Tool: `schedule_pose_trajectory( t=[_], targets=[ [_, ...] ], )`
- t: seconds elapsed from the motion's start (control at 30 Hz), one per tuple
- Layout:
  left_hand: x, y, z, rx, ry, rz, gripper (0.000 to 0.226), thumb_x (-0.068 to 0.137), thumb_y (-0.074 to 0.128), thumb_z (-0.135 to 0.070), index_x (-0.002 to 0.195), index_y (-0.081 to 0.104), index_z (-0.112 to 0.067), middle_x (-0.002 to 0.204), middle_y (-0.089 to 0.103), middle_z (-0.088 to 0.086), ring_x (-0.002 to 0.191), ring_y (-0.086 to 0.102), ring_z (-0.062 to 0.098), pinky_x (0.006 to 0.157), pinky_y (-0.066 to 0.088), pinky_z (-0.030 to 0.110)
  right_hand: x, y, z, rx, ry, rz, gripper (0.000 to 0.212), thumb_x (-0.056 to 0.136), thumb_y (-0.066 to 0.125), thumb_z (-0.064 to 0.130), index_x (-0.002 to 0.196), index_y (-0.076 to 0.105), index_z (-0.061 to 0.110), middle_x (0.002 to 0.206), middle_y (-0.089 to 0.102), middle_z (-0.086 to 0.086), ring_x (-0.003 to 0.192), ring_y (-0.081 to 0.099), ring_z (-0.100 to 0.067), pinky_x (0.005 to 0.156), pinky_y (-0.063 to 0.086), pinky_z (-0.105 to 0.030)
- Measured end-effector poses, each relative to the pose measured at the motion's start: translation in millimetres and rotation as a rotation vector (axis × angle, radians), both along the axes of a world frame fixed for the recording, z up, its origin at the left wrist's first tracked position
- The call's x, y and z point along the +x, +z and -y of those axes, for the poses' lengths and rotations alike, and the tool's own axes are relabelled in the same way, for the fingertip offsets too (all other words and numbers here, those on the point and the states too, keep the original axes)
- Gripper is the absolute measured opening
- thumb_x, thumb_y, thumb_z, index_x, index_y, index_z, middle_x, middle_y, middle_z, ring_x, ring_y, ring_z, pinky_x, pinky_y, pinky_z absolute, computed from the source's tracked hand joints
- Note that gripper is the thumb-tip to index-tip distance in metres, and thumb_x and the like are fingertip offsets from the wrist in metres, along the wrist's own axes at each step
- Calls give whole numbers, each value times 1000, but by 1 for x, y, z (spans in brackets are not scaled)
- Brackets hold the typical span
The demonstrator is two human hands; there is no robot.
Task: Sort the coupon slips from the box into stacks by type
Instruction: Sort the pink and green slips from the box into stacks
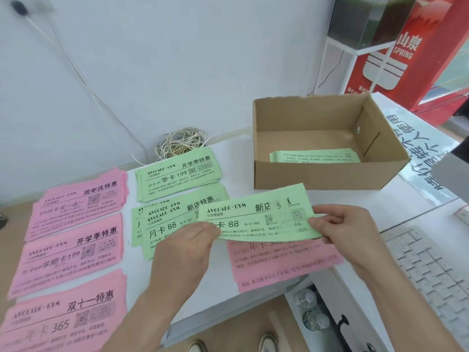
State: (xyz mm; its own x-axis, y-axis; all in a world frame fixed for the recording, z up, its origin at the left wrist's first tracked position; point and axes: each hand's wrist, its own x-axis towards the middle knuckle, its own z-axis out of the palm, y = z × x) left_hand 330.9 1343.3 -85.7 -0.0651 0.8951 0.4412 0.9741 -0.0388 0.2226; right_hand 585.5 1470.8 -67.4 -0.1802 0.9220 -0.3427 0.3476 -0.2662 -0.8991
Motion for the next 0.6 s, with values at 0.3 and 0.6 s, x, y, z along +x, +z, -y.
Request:
schedule_pose_trajectory(
  t=[0.3, 0.6],
  targets=[
    [-83, -22, 22, -294, 354, -124, 51, 48, 74, 18, 88, 76, -13, 86, 75, 4, 69, 71, 25, 53, 56, 35, -133, -27, -3, 213, 310, 276, 38, 91, 61, 25, 128, 58, 18, 104, 70, 4, 94, 62, -13, 86, 51, -32],
    [-71, -35, 26, -514, 397, -157, 59, 61, 63, 8, 115, 66, -17, 102, 69, 0, 89, 66, 27, 56, 52, 31, 5, -17, 5, 113, 633, 880, 114, 67, 75, 54, 148, -4, 46, 159, 6, 7, 146, 5, -20, 112, 24, -53]
  ],
)
